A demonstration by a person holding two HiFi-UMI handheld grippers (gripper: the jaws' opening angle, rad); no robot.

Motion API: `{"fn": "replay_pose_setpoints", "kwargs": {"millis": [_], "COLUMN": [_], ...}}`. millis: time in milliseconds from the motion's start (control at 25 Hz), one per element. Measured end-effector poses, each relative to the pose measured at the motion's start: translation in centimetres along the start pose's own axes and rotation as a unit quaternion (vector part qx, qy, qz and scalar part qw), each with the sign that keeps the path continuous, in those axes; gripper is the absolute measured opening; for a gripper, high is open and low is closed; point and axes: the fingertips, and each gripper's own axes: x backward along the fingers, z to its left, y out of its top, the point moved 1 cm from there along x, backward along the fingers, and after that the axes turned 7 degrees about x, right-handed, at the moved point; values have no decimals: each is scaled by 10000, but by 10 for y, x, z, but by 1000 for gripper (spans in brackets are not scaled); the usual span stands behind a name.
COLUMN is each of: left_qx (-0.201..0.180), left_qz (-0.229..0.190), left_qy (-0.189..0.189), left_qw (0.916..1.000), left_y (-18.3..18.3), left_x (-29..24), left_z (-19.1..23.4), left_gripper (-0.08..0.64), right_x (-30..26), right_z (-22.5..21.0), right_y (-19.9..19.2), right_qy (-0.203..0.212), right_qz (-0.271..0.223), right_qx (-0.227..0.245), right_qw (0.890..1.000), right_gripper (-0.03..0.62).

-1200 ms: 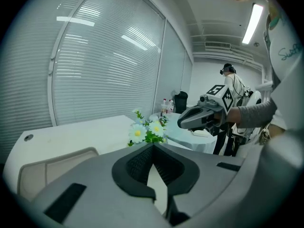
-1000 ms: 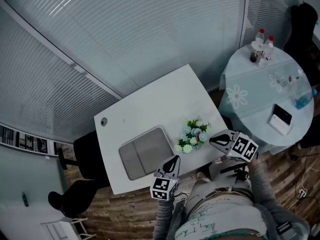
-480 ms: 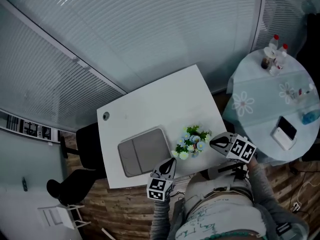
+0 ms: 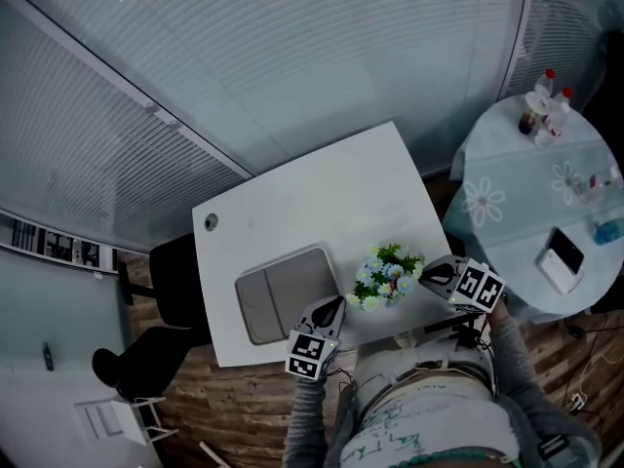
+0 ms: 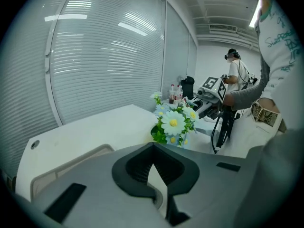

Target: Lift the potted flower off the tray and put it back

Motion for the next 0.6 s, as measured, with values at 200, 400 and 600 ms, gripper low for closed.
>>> {"fn": "replay_pose_setpoints", "kwargs": {"millis": [200,400,600], "left_qx": [-64,-146,-389], "left_qz": [58,172,353], "left_qy": [-488,-889,-1246], "left_qw": [9988,9958,9908], "left_y": [3,2,0], "left_x": [-14,-31,-47], "left_z": [11,17,13], "left_gripper": [11,11,11], "right_x": [-6,-12,-17], "right_z": [-2,-6,-10], "right_y": [0,-1,-7], "right_qy": [-292,-451,-559], "right_qz": [47,59,113], "right_qx": [-344,-555,-689], "right_qw": [9990,9974,9960], "right_gripper": [26,26,26]}}
